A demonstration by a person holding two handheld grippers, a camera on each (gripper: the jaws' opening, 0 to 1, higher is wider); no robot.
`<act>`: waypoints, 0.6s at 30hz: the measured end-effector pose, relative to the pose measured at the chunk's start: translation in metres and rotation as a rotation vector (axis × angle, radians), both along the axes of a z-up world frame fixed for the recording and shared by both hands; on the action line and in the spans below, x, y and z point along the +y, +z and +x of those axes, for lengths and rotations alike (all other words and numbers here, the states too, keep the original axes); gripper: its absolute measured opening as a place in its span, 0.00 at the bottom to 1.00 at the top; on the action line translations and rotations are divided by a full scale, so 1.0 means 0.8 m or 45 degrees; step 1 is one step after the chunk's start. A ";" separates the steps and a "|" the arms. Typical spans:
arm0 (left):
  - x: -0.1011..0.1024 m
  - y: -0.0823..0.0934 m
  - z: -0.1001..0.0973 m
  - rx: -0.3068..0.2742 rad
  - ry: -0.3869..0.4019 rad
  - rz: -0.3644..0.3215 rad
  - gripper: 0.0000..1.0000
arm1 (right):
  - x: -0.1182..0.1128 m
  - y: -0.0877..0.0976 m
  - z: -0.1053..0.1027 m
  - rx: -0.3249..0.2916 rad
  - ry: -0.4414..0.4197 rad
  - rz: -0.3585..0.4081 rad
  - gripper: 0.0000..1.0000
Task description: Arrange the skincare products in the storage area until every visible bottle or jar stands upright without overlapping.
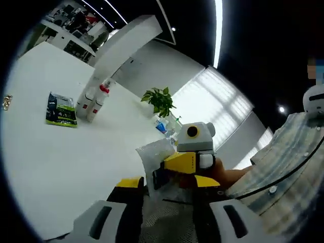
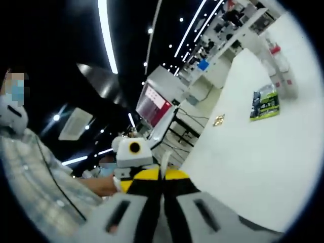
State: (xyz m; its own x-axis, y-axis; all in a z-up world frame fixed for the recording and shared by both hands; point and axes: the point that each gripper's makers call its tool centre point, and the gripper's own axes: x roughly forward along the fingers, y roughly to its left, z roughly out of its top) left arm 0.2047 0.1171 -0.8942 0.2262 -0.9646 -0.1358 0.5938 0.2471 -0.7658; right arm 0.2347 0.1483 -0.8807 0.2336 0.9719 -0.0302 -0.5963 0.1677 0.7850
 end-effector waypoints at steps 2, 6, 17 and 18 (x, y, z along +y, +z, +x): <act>0.002 0.003 -0.001 0.008 -0.009 -0.030 0.32 | 0.002 0.008 -0.002 -0.019 0.033 0.034 0.00; 0.008 0.014 0.004 0.037 0.024 -0.120 0.29 | 0.006 0.009 -0.002 -0.014 0.062 0.071 0.00; 0.018 0.014 0.016 0.038 0.091 -0.151 0.25 | 0.014 0.007 -0.002 -0.007 0.114 0.097 0.00; 0.017 0.013 0.018 0.056 0.092 -0.158 0.25 | 0.012 0.006 0.000 -0.008 0.100 0.097 0.00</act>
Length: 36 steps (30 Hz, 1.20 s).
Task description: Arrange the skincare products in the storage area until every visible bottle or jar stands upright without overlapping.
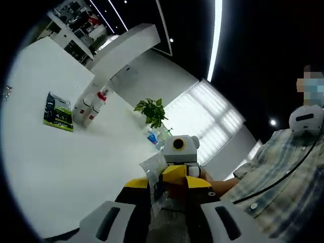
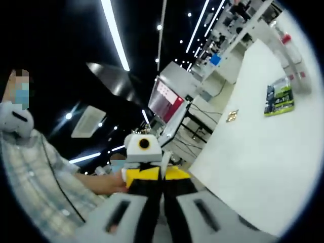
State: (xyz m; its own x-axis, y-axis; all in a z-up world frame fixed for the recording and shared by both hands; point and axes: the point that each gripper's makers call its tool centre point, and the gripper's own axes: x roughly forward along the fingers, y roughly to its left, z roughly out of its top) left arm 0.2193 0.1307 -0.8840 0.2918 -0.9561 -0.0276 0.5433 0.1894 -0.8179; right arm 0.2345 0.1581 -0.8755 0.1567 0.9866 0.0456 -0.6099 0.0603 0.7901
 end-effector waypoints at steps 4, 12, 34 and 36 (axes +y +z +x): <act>-0.002 -0.001 0.002 0.019 -0.004 -0.022 0.23 | -0.006 0.000 0.005 0.016 -0.037 0.018 0.00; -0.004 -0.008 0.009 0.042 0.006 -0.049 0.22 | -0.014 -0.006 0.017 0.035 -0.104 0.012 0.00; 0.003 -0.002 0.014 0.067 0.011 -0.086 0.00 | -0.018 0.006 0.034 -0.006 -0.179 0.066 0.08; 0.001 -0.005 0.013 0.081 0.003 -0.077 0.00 | -0.022 0.007 0.038 -0.020 -0.204 0.067 0.10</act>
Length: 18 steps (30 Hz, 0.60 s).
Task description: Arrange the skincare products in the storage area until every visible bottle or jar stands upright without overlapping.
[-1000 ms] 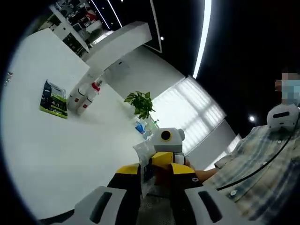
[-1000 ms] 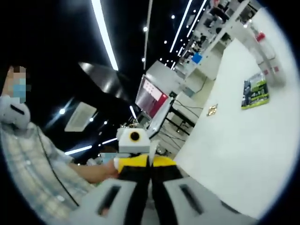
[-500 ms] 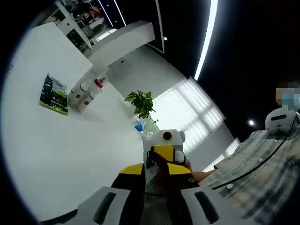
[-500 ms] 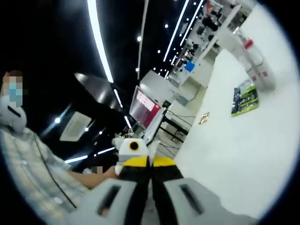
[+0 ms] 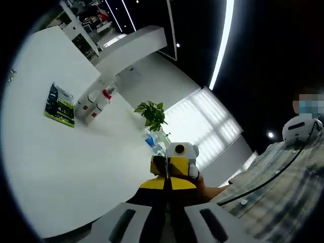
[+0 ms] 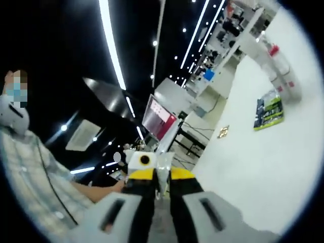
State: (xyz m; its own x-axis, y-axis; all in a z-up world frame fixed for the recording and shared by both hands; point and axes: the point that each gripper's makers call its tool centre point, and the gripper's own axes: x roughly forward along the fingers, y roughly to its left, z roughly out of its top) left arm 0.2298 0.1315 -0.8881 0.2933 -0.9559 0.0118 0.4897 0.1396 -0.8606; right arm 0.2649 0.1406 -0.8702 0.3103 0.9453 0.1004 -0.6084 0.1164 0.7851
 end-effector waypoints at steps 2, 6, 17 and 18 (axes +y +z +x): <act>-0.004 -0.004 -0.003 0.029 -0.028 0.006 0.00 | -0.006 0.001 0.005 0.006 -0.023 0.016 0.10; -0.006 -0.011 -0.006 0.041 -0.055 0.032 0.00 | -0.007 0.004 0.001 0.078 0.021 0.070 0.00; -0.006 -0.012 -0.003 0.135 -0.041 -0.019 0.03 | -0.012 0.004 0.008 0.054 -0.022 0.071 0.00; -0.006 -0.011 -0.003 0.134 -0.041 -0.026 0.02 | -0.014 0.004 0.010 0.059 -0.028 0.078 0.00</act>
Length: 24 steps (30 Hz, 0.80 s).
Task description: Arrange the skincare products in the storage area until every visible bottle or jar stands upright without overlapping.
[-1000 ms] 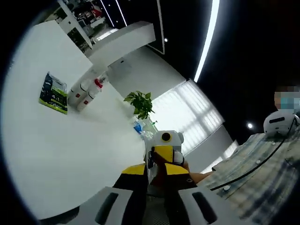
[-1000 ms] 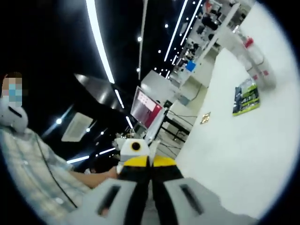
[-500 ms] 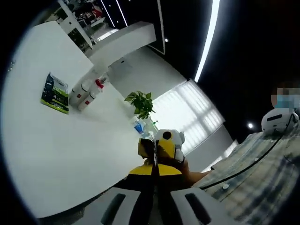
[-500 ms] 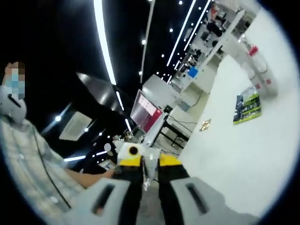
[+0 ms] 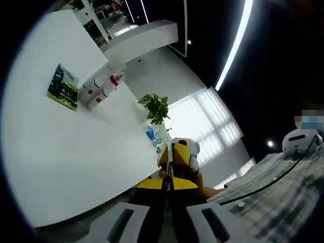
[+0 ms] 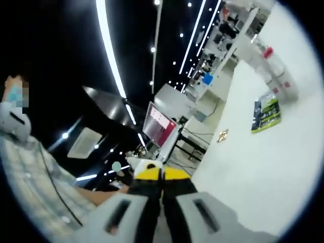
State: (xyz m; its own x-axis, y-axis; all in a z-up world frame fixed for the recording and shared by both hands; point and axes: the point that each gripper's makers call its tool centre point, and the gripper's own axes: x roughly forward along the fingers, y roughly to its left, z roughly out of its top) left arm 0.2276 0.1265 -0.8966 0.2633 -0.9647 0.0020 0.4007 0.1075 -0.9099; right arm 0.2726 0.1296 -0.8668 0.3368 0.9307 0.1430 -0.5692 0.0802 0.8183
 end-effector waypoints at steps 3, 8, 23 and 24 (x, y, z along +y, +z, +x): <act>0.002 0.008 -0.002 -0.050 0.000 -0.013 0.01 | 0.001 0.006 0.000 -0.017 0.008 0.038 0.01; 0.008 0.012 0.005 -0.025 0.044 -0.056 0.00 | 0.017 0.002 -0.012 -0.124 0.051 -0.045 0.10; 0.007 0.023 0.003 -0.073 0.033 -0.092 0.00 | 0.010 0.013 -0.012 -0.032 0.071 0.062 0.00; 0.007 0.024 0.001 -0.056 0.033 -0.098 0.00 | 0.010 0.015 -0.013 -0.042 0.073 0.069 0.00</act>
